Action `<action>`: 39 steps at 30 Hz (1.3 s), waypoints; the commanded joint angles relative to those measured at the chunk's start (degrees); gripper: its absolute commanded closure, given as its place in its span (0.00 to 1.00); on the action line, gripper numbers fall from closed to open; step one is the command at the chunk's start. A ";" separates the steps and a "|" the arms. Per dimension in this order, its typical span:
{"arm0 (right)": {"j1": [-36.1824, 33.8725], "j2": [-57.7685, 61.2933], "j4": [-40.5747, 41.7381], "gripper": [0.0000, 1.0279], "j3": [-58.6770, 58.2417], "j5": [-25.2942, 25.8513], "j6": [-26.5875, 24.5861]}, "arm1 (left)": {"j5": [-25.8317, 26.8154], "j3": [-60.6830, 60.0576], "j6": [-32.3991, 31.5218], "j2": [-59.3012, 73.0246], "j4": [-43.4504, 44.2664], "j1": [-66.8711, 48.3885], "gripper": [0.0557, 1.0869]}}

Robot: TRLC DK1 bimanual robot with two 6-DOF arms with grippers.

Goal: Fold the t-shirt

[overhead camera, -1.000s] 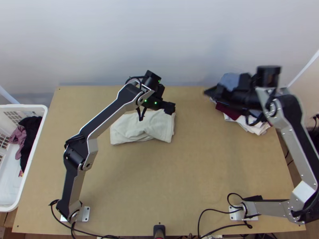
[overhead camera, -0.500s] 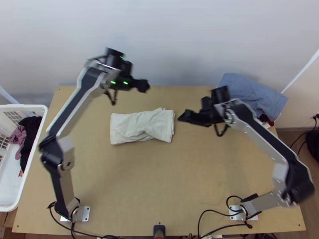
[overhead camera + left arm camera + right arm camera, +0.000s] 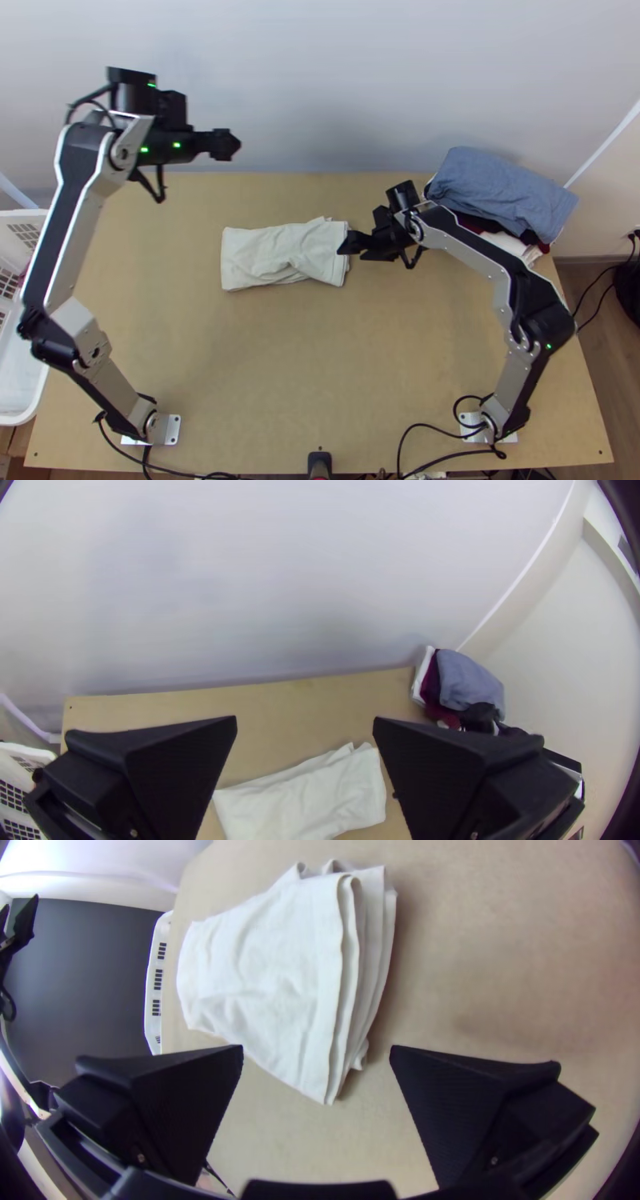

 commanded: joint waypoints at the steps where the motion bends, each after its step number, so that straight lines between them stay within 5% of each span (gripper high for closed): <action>1: -0.04 3.62 0.68 0.03 3.51 -0.83 -1.35 | -0.16 -0.24 1.50 -2.68 -1.29 1.46 0.04; 15: -0.04 12.84 1.47 0.03 11.59 -0.92 -1.26 | -1.57 -0.32 5.10 -6.63 -4.90 7.61 0.04; 33: 10.95 23.21 -1.96 0.05 33.83 -0.83 5.33 | -1.83 0.20 7.12 -9.62 -6.74 11.04 0.04; 34: 10.95 23.39 -2.40 0.12 34.53 -0.92 5.77 | -1.83 0.20 7.12 -9.80 -6.74 11.22 0.04; 36: 10.78 23.39 -3.10 0.41 35.32 -0.92 6.29 | -1.83 0.20 7.12 -10.06 -6.83 11.57 0.04; 38: 10.42 22.86 -3.63 0.97 35.50 -0.92 6.38 | -1.83 0.20 7.12 -10.15 -7.00 12.01 0.04; 39: 10.25 22.25 -4.16 0.97 35.32 -0.92 6.56 | -1.83 0.11 7.12 -10.24 -7.09 12.09 0.04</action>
